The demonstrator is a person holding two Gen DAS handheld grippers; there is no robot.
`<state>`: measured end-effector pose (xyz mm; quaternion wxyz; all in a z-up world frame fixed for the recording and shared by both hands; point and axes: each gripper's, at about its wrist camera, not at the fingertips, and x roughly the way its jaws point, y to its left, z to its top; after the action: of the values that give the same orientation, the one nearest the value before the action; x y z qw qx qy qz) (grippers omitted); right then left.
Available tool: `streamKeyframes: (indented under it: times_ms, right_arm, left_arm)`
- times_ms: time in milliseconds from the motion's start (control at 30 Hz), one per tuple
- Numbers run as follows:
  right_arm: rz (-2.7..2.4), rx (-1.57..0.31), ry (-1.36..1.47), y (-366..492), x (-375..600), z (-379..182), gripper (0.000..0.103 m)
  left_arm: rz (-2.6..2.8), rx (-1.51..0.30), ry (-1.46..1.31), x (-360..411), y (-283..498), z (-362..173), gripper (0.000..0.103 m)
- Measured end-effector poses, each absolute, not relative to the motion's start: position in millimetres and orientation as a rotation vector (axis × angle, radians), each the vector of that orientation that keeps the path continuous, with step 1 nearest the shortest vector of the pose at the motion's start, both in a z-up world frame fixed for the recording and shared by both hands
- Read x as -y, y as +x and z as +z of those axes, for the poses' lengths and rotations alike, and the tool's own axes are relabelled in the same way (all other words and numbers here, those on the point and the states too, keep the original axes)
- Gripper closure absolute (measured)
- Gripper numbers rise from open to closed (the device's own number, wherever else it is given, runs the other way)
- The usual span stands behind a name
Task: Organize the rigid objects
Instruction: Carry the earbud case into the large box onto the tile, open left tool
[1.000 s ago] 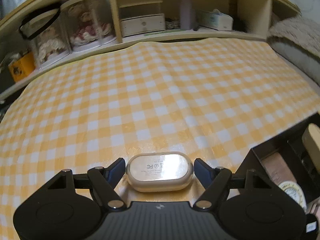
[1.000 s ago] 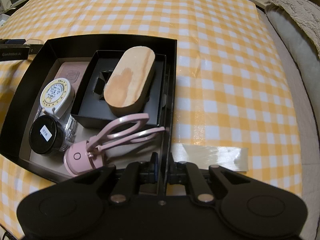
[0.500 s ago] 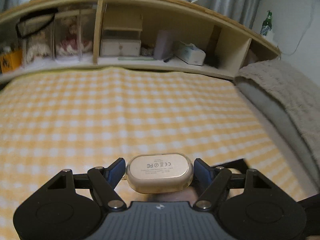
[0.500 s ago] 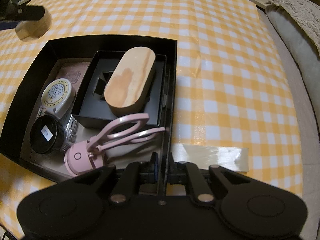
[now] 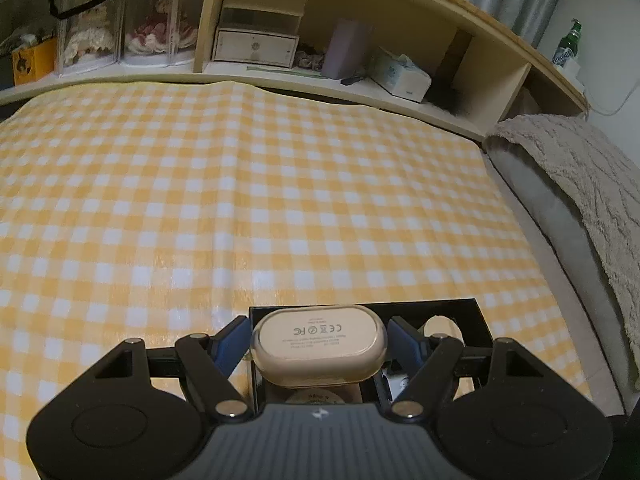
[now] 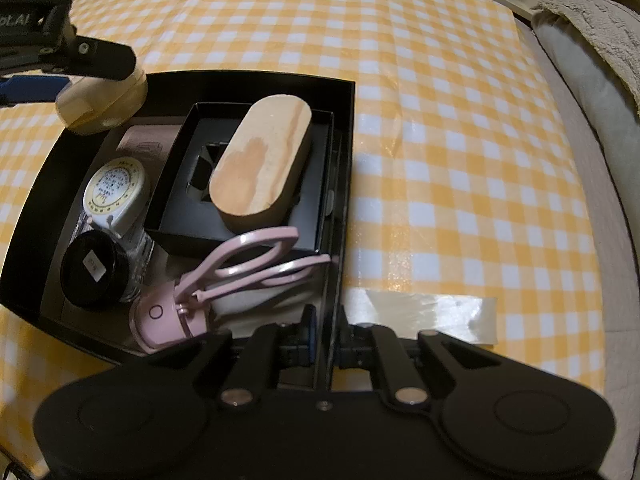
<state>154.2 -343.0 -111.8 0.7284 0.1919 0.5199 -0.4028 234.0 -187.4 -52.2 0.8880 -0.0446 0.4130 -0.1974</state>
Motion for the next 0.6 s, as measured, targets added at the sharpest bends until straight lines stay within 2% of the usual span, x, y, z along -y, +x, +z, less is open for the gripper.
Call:
streamKeyframes:
  times_ms: [233,300,333,367,600]
  right_arm:
    - [-0.89,-1.148,0.421,156.1,340.9,-111.8,0.094]
    - [-0.891,-1.149,0.421,158.1,339.8,-111.5,0.094]
    - [-0.891,-1.15,0.421,159.8,339.0,-111.6,0.094]
    - [-0.892,-1.15,0.421,161.0,338.8,-111.7,0.094]
    - [-0.89,-1.147,0.422,159.4,339.7,-110.6,0.094]
  left_arm:
    - [-0.413,-0.844,-0.081,187.9,234.9,-54.0,0.027]
    - [-0.426,-0.849,-0.09,187.3,235.4,-53.7,0.02]
    - [-0.424,-0.856,-0.092,187.1,235.2,-52.8,0.01]
    - [-0.418,-0.854,-0.096,186.5,234.6,-51.3,0.007]
    - [-0.435,-0.855,-0.085,186.8,231.9,-47.6,0.007]
